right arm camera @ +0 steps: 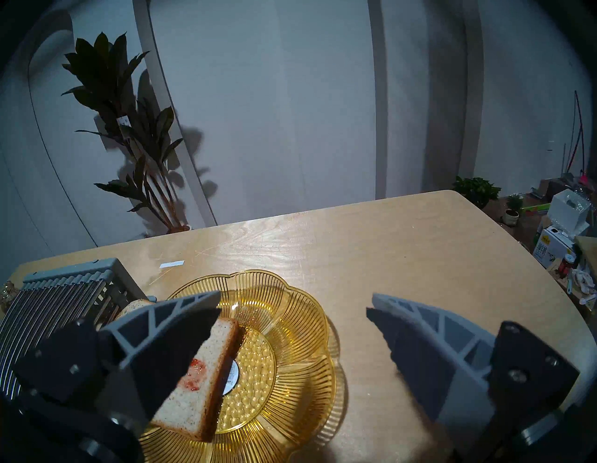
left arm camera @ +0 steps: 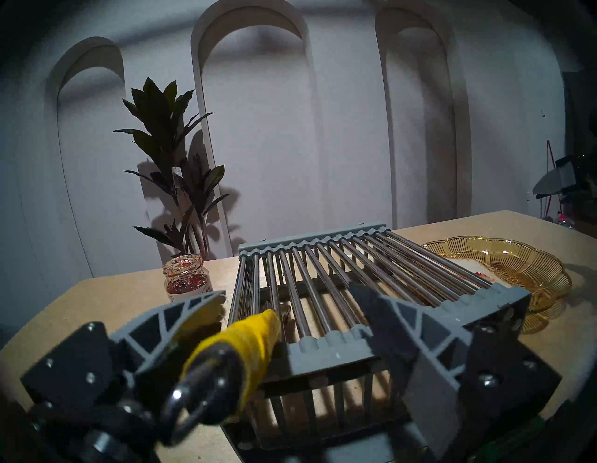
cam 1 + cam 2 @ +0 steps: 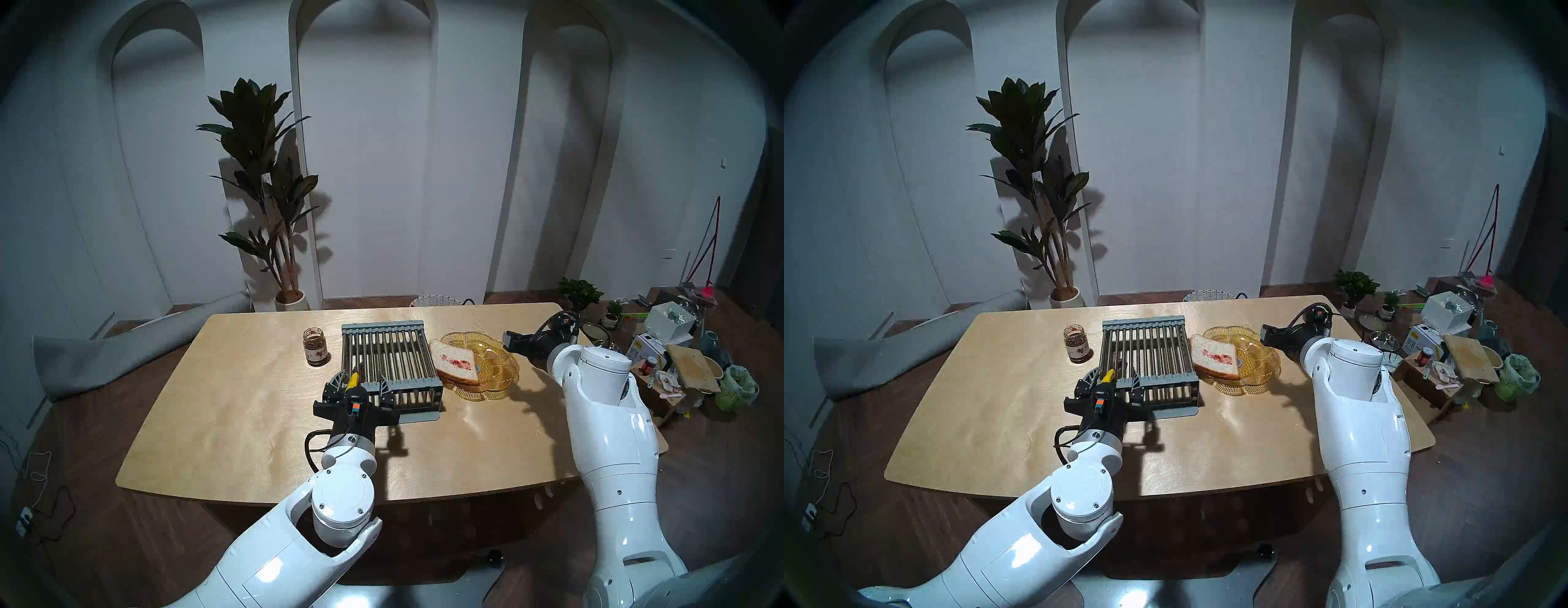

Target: Spread jam over the slice of bread with the knife

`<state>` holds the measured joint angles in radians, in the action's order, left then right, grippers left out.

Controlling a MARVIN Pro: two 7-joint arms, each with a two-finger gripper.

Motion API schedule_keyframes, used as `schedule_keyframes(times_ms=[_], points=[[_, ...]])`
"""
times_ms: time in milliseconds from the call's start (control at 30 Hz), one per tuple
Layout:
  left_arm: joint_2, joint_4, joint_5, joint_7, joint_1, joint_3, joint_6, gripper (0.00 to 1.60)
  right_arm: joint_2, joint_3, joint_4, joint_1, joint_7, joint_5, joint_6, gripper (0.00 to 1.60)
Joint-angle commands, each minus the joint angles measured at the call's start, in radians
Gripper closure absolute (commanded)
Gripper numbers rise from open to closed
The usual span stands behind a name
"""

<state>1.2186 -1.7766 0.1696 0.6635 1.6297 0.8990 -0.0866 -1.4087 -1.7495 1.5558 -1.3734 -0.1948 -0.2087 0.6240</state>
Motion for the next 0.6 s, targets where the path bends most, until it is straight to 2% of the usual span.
schedule_keyframes(times_ms=[0, 300, 567], points=[[0.007, -0.017, -0.012, 0.006, -0.024, 0.004, 0.001, 0.00, 0.002, -0.003, 0.010, 0.018, 0.000, 0.000, -0.015, 0.00], [-0.009, -0.072, -0.029, 0.023, -0.025, 0.008, -0.012, 0.00, 0.004, -0.002, -0.017, 0.034, -0.004, 0.003, -0.022, 0.00], [-0.033, -0.181, -0.005, 0.041, 0.006, 0.030, -0.075, 0.00, 0.001, 0.004, -0.025, 0.047, -0.005, 0.008, -0.016, 0.00]])
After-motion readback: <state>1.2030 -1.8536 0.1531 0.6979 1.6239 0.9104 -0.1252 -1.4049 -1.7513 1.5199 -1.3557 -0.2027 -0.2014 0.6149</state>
